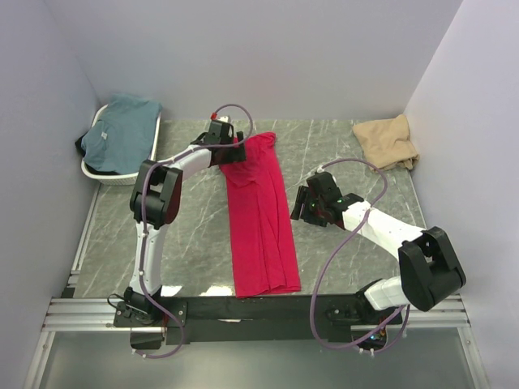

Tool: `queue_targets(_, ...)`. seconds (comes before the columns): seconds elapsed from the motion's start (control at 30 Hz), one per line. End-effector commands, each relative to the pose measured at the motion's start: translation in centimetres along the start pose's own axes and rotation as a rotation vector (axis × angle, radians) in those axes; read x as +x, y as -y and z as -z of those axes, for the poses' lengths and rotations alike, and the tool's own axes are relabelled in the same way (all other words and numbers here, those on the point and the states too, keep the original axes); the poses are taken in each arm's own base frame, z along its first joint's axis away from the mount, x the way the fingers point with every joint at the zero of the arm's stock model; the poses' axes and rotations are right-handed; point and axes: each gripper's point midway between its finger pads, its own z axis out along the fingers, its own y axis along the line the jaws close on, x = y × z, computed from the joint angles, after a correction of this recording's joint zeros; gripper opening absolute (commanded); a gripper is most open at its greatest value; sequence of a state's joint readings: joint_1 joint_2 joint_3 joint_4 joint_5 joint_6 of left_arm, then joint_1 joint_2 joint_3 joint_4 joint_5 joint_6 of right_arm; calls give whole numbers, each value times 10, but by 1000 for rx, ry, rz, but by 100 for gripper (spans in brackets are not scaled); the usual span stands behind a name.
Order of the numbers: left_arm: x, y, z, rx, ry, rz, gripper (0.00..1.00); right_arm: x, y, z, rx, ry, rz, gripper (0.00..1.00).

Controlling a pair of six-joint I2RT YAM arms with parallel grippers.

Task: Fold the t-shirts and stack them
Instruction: Fold the tshirt

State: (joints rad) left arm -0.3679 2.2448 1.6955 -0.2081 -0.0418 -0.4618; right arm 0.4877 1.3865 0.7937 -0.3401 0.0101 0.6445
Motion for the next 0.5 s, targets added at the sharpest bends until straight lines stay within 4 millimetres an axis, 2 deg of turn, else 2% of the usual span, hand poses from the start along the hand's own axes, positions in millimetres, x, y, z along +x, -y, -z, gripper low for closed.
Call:
queue_targets(0.0,-5,14,-7,46,6,16,99,-9,-2,-3,-10,29,2,68)
queue_targets(0.13,4,24,-14,103,-21,43,94,-7,0,-4,-5,25,3,68)
queue_targets(0.23,12,27,-19,126,-43,55,86,-7,2,-4,-1,24,5,68)
queue_targets(0.33,15,30,-21,141,-54,60,73,-7,3,-3,3,26,4,68)
queue_targets(0.37,17,29,-22,137,-59,63,60,-8,3,-3,1,26,3,68)
queue_targets(0.43,15,28,-22,127,-55,62,46,-8,3,-4,0,25,2,68)
queue_targets(0.47,15,26,-22,120,-55,60,27,-7,4,-4,1,24,0,68)
